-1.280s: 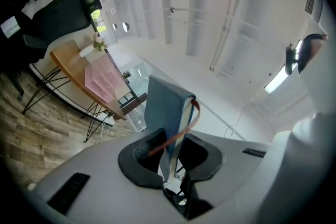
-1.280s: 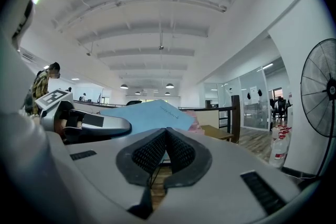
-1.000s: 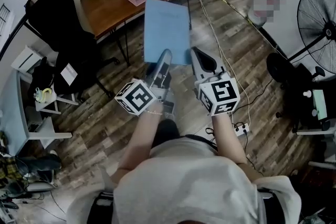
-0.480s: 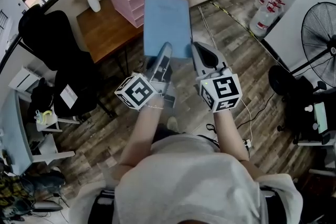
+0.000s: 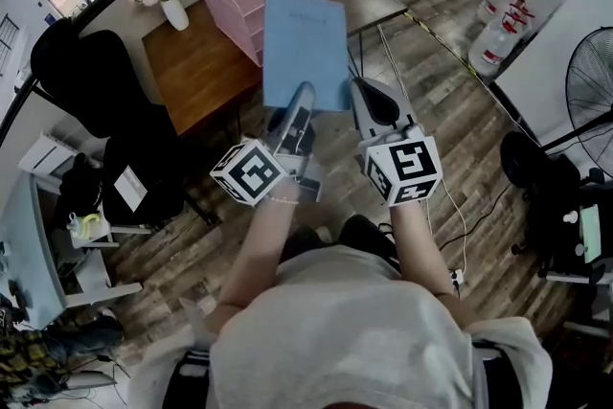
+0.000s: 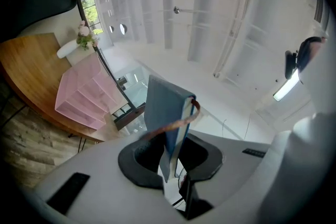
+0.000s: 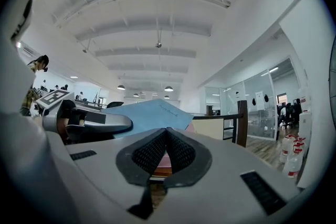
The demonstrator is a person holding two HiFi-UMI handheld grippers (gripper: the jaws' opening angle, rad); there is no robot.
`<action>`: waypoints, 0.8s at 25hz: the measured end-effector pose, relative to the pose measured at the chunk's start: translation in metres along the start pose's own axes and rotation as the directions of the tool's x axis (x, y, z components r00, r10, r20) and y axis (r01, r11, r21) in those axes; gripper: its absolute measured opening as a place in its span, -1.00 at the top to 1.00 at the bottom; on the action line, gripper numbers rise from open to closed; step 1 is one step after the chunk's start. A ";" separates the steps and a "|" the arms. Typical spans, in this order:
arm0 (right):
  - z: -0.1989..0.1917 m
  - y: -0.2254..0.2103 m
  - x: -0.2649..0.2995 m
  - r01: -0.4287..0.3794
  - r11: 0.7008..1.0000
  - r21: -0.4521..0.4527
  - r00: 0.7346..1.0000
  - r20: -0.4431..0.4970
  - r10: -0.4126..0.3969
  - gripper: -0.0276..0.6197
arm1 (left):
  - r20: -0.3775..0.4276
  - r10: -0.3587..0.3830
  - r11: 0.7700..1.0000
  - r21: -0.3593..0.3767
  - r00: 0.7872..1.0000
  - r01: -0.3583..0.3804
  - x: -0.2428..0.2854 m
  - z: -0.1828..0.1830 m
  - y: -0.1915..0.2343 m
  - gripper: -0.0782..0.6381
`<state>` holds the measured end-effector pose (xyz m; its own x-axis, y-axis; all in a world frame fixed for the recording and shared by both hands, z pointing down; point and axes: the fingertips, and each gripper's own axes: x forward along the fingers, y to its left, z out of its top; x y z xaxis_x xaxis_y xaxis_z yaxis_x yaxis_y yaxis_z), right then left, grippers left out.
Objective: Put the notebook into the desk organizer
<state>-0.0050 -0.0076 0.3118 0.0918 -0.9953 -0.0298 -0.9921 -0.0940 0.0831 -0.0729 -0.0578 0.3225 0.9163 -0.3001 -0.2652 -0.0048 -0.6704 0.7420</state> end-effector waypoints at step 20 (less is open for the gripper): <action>-0.013 -0.028 0.117 -0.142 0.990 0.015 0.990 0.007 0.142 0.88 | 0.087 0.098 0.995 0.001 0.991 -0.099 0.054 0.041 0.077 0.57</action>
<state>0.0349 -0.1216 0.3188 -0.0506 -0.9984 -0.0246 -0.9962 0.0487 0.0716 -0.0399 -0.1538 0.3398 0.8730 -0.4225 -0.2438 -0.0956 -0.6383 0.7638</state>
